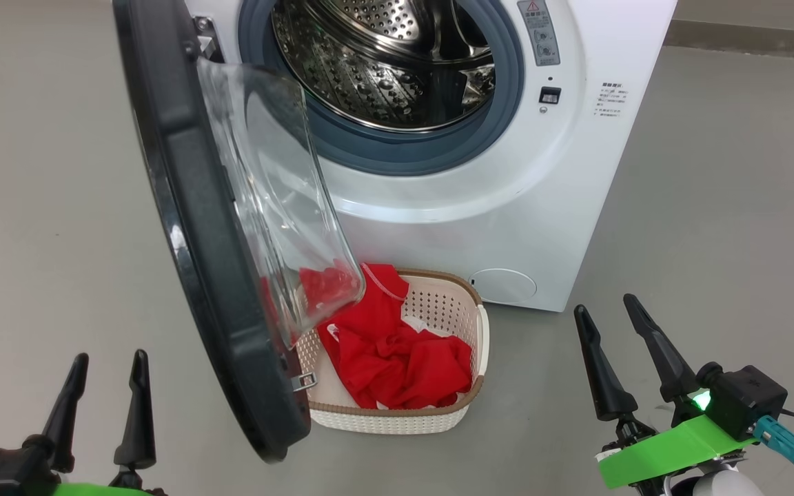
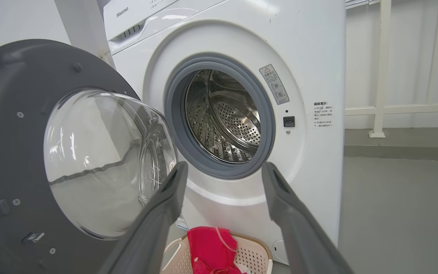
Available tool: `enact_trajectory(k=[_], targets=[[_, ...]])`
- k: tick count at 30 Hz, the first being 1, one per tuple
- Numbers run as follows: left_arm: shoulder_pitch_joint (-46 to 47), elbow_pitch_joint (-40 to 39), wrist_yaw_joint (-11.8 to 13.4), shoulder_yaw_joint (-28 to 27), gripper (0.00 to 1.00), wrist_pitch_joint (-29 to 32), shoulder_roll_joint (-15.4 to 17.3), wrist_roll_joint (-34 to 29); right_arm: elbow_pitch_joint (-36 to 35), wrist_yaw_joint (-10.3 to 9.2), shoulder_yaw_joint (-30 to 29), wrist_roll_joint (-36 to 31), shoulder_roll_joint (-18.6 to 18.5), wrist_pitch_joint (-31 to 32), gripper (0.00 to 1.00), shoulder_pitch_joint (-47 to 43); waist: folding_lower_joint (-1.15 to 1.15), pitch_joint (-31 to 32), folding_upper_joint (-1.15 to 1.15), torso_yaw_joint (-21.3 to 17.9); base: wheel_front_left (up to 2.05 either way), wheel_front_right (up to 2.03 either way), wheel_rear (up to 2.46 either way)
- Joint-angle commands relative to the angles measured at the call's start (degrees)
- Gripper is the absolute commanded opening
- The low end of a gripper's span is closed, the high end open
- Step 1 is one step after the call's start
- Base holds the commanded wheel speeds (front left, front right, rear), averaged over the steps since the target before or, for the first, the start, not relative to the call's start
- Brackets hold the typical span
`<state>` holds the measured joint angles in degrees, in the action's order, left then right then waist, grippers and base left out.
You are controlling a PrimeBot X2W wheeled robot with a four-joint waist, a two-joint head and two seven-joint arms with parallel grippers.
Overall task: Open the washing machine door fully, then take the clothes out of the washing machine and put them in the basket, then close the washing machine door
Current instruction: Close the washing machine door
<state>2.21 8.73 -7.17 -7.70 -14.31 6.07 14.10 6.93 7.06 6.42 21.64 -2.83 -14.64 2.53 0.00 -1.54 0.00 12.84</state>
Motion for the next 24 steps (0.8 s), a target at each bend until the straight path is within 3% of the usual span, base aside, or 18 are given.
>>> enact_trajectory(k=[1, 11, 12, 13, 14, 15, 19, 24], targets=[[1.5, -1.3, -0.3, -1.8, 1.00, -0.7, 1.4, -0.2, -1.3, 0.43, 1.5, 0.6, 0.0, -0.4, 1.00, 1.2, 0.00, -0.2, 0.00, 0.0, 0.00, 0.00, 0.00], [1.7, -1.0, -0.3, -1.2, 1.00, -0.7, 1.5, -0.4, -1.3, 0.43, 1.3, 0.7, 0.0, -0.4, 1.00, 1.4, 0.00, -0.5, 0.00, 0.0, 0.00, 0.00, 0.00], [1.8, -0.9, -0.3, -1.1, 0.78, -0.7, 1.5, -0.2, -1.2, 0.43, 1.3, 0.6, 0.0, -0.4, 1.00, 1.4, 0.00, -0.5, 0.00, 0.0, 0.00, 0.00, 0.00], [2.0, -0.5, -0.3, -1.0, 0.40, -0.7, 1.6, 0.2, -1.2, 0.43, 1.3, 0.6, 0.0, -0.4, 1.00, 1.4, 0.00, -0.5, 0.00, 0.0, 0.00, 0.00, 0.00], [2.4, -0.3, -0.3, -1.0, 0.15, -0.7, 1.7, 1.0, -1.2, 0.43, 1.3, 0.6, 0.0, -0.4, 1.00, 1.4, 0.00, -0.5, 0.00, 0.1, 0.00, 0.00, 0.00], [2.9, -0.1, -0.3, -1.2, 0.00, -0.7, 1.5, 2.4, -1.1, 0.43, 1.2, 0.6, 0.0, -0.4, 1.00, 1.4, 0.00, -0.5, 0.00, 0.1, 0.00, 0.00, 0.00], [5.2, -0.5, -0.3, -1.4, 0.00, -0.7, 0.3, 12.8, -1.2, 0.43, 1.2, 0.6, 0.0, -0.4, 1.00, 1.4, 0.00, -0.6, 0.00, 0.2, 0.00, 0.00, 0.00], [8.5, -4.7, -0.3, -2.9, 0.00, 4.5, -1.4, 37.9, -1.2, 0.43, 1.2, 0.6, 0.0, -0.4, 1.00, 1.6, 0.00, -1.0, 0.00, 0.2, 0.00, 0.00, 0.00]])
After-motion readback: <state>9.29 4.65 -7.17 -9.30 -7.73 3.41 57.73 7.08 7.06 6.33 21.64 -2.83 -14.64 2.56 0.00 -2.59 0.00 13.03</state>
